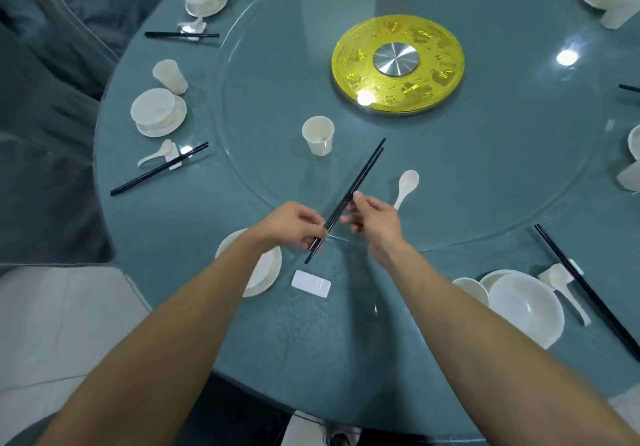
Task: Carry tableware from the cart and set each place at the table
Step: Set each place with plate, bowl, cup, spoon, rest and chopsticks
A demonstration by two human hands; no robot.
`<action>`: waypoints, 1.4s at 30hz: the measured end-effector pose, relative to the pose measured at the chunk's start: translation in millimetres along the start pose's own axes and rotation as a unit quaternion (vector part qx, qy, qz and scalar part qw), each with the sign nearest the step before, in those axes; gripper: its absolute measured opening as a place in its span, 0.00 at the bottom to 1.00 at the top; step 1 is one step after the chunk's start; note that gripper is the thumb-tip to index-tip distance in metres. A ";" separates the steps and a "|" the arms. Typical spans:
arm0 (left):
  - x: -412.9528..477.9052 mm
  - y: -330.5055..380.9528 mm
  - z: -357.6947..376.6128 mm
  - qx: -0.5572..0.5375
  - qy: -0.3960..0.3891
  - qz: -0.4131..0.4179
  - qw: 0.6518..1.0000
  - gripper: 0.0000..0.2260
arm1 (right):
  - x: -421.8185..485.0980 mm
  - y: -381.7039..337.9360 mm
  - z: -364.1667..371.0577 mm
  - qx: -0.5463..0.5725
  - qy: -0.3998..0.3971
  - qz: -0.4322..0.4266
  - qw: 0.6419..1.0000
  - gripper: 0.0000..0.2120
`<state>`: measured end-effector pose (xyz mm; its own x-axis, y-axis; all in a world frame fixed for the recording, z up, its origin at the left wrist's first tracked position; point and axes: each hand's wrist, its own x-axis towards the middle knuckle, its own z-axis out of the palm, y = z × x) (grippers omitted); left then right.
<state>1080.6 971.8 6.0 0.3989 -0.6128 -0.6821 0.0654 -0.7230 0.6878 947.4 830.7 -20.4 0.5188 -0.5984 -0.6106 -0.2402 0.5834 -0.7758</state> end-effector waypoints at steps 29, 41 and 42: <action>-114.9 -175.8 65.6 0.001 0.015 -0.049 0.999 0.10 | -109.4 147.1 7.2 -0.138 0.020 -0.015 0.990 0.02; -124.3 -189.3 86.4 0.119 0.095 -0.038 0.988 0.12 | -118.1 170.2 3.3 -0.209 0.033 0.004 0.977 0.06; -124.5 -189.6 85.8 0.146 0.105 -0.032 0.983 0.13 | -118.6 170.5 3.2 -0.212 0.036 0.005 0.977 0.06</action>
<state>940.0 1157.8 -60.8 0.5840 -0.5060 -0.6348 -0.1568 -0.8376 0.5233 847.6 1003.0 -79.7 0.4595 -0.6392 -0.6166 -0.5715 0.3186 -0.7562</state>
